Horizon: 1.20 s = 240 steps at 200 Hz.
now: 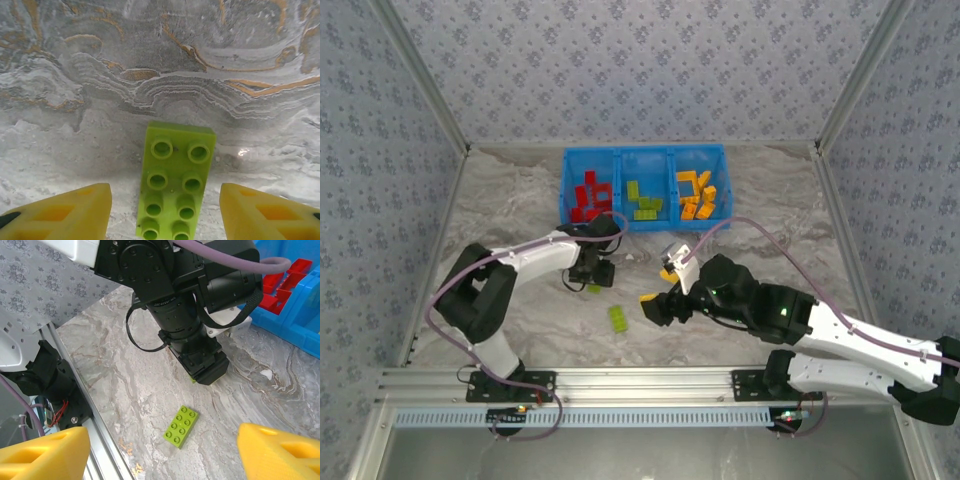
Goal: Sort the legos into containers by color
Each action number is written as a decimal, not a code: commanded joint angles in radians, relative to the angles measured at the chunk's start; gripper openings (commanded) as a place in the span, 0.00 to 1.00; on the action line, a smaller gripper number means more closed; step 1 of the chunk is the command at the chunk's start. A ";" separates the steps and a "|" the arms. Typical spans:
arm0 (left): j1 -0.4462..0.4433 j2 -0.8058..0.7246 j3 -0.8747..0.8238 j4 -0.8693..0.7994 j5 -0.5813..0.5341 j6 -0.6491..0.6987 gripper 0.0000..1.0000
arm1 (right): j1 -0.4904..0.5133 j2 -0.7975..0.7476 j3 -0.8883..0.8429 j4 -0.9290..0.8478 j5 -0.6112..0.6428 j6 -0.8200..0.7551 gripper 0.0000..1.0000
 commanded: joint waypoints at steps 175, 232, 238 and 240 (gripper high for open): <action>0.007 0.146 0.127 -0.143 0.051 0.006 0.35 | 0.014 0.016 0.008 0.002 0.061 0.047 0.78; -0.003 0.106 0.194 -0.187 0.045 0.001 0.22 | 0.013 0.006 0.021 0.006 0.100 0.044 0.77; -0.011 0.095 0.215 -0.201 0.041 -0.002 0.22 | 0.012 0.004 0.027 0.004 0.114 0.045 0.77; -0.015 0.090 0.224 -0.205 0.040 -0.002 0.22 | 0.010 0.003 0.030 0.003 0.119 0.044 0.77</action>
